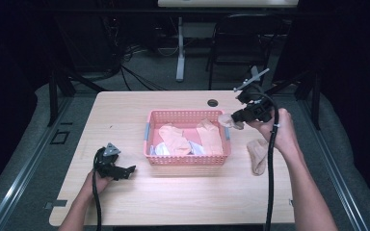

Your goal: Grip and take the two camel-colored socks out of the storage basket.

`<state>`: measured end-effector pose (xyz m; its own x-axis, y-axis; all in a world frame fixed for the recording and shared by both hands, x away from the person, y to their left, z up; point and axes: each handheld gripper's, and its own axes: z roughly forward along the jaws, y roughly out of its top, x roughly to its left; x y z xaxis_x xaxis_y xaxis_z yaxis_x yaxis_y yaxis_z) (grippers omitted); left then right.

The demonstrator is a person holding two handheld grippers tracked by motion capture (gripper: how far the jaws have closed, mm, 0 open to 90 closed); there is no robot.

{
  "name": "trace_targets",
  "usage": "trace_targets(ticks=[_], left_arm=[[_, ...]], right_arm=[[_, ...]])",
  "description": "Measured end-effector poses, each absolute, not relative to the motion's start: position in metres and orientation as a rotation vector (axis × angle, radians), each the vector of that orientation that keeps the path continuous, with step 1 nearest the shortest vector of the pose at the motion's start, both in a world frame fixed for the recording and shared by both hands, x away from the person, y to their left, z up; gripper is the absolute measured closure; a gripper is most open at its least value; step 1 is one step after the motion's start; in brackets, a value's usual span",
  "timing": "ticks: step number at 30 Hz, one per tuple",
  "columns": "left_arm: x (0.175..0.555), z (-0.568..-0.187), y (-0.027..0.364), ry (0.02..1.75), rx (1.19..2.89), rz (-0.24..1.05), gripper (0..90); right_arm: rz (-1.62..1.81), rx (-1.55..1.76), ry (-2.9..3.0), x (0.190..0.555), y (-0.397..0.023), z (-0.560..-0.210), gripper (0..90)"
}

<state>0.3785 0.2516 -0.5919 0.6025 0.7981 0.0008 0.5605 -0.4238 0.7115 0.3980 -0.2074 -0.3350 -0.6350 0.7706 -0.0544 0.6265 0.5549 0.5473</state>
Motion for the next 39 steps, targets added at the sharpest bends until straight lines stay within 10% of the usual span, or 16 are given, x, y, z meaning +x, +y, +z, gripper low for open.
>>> trace_targets(ticks=[20, 39], left_arm=[[0.378, -0.592, 0.252, 1.069, 2.145, 0.446, 0.0], [0.378, -0.592, 0.252, 1.070, 2.144, 0.448, 0.0]], right_arm=[[0.686, 1.306, 2.411, 0.390, -0.273, -0.346, 83.1], [0.492, 1.424, 2.512, 0.415, -0.279, -0.439, 83.0]])
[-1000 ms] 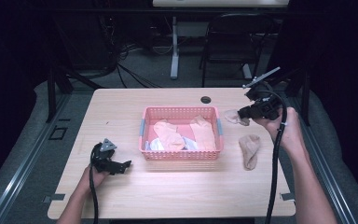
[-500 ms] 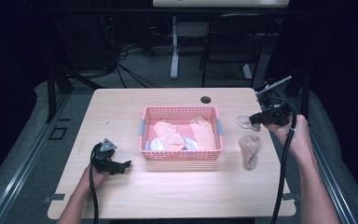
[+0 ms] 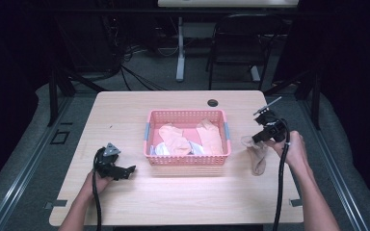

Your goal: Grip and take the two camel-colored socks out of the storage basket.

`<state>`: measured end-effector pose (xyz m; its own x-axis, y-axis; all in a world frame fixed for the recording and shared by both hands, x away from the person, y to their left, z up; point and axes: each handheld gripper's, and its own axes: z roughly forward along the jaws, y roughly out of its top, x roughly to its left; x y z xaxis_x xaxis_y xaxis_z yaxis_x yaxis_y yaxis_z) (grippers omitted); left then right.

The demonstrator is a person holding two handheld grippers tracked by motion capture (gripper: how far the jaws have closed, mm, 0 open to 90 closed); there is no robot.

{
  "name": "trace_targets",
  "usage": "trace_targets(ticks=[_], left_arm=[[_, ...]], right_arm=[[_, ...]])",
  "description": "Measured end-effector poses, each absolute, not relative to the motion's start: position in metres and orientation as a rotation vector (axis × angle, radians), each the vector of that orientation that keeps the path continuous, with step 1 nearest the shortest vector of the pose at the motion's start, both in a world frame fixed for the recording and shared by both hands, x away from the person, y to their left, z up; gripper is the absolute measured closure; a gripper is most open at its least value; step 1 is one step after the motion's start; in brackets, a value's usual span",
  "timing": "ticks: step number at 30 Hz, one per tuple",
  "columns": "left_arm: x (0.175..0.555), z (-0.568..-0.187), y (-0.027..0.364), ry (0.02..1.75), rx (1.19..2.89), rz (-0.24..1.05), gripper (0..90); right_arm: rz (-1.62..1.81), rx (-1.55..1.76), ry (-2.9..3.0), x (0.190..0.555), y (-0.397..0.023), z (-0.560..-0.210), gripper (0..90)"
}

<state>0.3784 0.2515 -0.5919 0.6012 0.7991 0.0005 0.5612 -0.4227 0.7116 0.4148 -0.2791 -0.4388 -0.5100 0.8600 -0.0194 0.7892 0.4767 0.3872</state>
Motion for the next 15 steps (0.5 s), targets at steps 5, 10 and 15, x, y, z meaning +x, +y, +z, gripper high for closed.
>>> trace_targets(ticks=[5, 10, 15], left_arm=[[0.378, -0.592, 0.252, 1.070, 2.144, 0.448, 0.0], [0.378, -0.592, 0.252, 1.070, 2.144, 0.448, 0.0], [0.378, -0.592, 0.252, 1.070, 2.144, 0.448, 0.1]], right_arm=[[0.432, 1.458, 2.571, 0.423, -0.277, -0.469, 83.0], [0.380, 1.461, 2.613, 0.427, -0.273, -0.484, 82.7], [0.383, 1.497, 2.623, 0.426, -0.271, -0.502, 82.5]])
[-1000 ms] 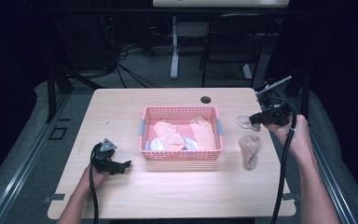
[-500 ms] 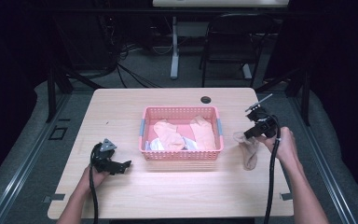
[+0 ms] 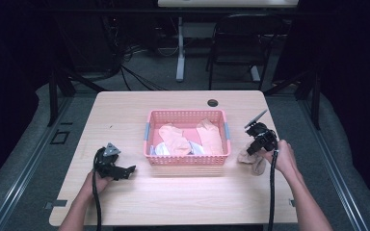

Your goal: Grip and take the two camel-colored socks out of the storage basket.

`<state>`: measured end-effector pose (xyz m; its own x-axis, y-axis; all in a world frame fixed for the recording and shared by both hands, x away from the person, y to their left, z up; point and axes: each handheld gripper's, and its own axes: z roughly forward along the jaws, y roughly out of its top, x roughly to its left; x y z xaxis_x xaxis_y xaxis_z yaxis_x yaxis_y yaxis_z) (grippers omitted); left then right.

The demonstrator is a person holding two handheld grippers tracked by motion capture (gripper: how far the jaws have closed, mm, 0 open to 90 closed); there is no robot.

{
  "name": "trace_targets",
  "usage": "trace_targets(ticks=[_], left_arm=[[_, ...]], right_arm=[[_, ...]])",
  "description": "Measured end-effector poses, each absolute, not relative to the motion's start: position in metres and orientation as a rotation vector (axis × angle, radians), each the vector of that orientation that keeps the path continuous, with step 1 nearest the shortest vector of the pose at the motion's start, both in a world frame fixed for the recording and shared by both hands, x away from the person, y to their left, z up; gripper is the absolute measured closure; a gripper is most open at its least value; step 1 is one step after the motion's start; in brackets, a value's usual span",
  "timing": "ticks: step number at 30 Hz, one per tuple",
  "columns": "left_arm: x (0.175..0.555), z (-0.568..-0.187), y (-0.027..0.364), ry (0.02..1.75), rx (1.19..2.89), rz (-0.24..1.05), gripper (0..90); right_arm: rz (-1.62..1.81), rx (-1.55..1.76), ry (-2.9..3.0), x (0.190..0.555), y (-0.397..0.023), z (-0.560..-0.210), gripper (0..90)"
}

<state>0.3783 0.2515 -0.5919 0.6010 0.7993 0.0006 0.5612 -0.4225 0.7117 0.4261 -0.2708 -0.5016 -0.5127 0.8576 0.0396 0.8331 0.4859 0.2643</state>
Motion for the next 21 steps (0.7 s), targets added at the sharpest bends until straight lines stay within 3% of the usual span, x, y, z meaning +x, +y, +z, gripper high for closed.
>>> trace_targets(ticks=[11, 18, 20, 21], left_arm=[[0.378, -0.592, 0.252, 1.069, 2.144, 0.448, 0.0], [0.378, -0.592, 0.252, 1.070, 2.144, 0.448, 0.0], [0.378, -0.592, 0.252, 1.069, 2.144, 0.448, 0.0], [0.378, -0.592, 0.252, 1.069, 2.144, 0.448, 0.1]], right_arm=[[0.349, 1.513, 2.645, 0.426, -0.271, -0.514, 79.4], [0.399, 1.502, 2.645, 0.419, -0.276, -0.502, 57.3], [0.418, 1.508, 2.640, 0.414, -0.283, -0.494, 42.2], [0.418, 1.508, 2.640, 0.414, -0.283, -0.494, 42.2]])
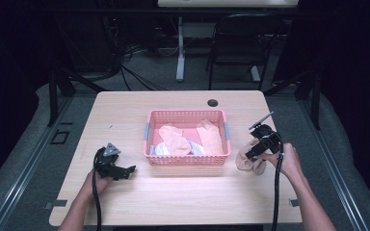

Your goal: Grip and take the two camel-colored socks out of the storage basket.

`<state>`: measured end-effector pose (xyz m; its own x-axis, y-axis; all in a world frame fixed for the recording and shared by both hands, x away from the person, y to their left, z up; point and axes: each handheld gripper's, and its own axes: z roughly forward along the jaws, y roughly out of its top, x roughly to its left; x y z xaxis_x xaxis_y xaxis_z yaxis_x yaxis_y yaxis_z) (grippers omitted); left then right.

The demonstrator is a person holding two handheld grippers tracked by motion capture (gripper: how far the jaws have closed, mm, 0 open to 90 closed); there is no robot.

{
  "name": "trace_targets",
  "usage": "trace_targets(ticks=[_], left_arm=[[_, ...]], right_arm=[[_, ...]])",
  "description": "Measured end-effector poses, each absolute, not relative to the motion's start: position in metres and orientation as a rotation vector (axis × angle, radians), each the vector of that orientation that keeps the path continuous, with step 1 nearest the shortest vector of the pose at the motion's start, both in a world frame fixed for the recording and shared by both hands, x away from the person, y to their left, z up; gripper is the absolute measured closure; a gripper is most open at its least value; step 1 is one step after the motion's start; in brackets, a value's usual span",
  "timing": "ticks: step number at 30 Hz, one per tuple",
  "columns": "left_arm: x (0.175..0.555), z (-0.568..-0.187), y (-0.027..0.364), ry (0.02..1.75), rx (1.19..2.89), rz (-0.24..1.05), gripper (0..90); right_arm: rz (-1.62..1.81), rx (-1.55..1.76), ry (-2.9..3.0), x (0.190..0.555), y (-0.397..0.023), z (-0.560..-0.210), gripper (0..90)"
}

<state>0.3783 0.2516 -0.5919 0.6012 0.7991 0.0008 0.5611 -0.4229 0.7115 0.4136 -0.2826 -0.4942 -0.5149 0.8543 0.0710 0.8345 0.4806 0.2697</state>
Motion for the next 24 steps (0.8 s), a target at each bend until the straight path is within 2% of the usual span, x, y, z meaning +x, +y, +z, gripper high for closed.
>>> trace_targets(ticks=[3, 8, 12, 13, 24], left_arm=[[0.378, -0.592, 0.252, 1.070, 2.143, 0.448, 0.0], [0.378, -0.592, 0.252, 1.069, 2.144, 0.448, 0.0], [0.378, -0.592, 0.252, 1.070, 2.143, 0.448, 0.0], [0.378, -0.592, 0.252, 1.069, 2.144, 0.448, 0.1], [0.378, -0.592, 0.251, 1.070, 2.143, 0.447, 0.0]], right_arm=[[0.466, 1.517, 2.609, 0.407, -0.291, -0.491, 29.4], [0.475, 1.565, 2.545, 0.392, -0.311, -0.488, 15.3], [0.450, 1.630, 2.507, 0.383, -0.327, -0.495, 11.1], [0.435, 1.659, 2.505, 0.380, -0.336, -0.502, 7.6], [0.361, 1.706, 2.535, 0.379, -0.348, -0.524, 3.5]])
